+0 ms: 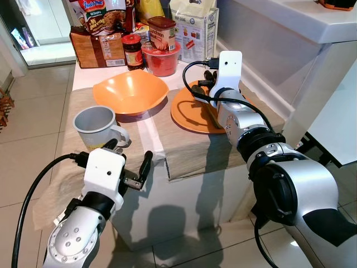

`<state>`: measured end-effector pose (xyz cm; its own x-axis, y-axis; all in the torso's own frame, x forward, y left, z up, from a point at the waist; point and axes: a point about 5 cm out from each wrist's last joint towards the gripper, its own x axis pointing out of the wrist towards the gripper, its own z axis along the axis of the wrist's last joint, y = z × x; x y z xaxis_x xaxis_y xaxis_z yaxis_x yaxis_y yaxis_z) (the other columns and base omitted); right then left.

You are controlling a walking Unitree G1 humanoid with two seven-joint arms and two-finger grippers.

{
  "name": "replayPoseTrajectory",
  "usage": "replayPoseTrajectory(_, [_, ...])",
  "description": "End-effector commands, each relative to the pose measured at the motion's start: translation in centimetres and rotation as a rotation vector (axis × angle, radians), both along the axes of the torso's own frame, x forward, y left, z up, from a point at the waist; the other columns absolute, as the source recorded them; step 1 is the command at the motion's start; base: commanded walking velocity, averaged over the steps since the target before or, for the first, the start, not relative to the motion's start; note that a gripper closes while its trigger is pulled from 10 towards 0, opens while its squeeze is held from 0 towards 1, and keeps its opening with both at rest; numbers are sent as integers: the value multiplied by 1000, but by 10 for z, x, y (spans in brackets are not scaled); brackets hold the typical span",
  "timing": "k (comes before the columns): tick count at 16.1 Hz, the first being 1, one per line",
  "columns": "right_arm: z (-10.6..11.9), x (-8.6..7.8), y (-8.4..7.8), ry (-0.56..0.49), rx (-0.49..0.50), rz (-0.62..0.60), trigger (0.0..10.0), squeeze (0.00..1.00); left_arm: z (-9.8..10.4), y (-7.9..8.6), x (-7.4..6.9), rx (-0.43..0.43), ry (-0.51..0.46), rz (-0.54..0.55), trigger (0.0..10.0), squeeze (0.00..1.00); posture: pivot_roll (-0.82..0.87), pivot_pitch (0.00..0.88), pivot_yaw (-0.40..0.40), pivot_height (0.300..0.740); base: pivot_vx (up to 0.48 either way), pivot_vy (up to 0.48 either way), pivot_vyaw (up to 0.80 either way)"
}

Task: Setting the table

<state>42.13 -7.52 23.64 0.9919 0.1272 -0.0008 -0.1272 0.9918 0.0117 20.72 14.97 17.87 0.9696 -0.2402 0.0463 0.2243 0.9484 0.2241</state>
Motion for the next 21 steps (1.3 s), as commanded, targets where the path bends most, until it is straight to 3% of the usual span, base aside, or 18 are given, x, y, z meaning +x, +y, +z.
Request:
replayPoseTrajectory(1, [0,0,0,26,13,-3,10000,1000,-2,1,1,8,0,12,10000,0,192,51,6,740,0,0,0])
replayPoseTrajectory(4, [-7,0,-2,73,25,-16,10000,1000,-2,1,2,6,-5,12,10000,0,191,43,1,740,0,0,0])
replayPoseTrajectory(9, [-41,-6,-10,277,100,-32,10000,1000,-3,0,4,4,-12,10,10000,0,184,25,-6,740,0,0,0])
replayPoseTrajectory(13, [-58,-10,-15,349,91,-57,10000,992,-3,-2,5,-1,-17,11,10000,0,183,20,-12,740,0,0,0])
replayPoseTrajectory(14, [-62,-11,-18,364,80,-66,10000,0,-3,-2,5,-3,-18,12,10000,0,182,18,-14,740,0,0,0])
replayPoseTrajectory(21, [-80,-16,-26,416,-56,-51,10000,0,-3,-3,5,-11,-25,17,10000,0,180,18,-19,740,0,0,0])
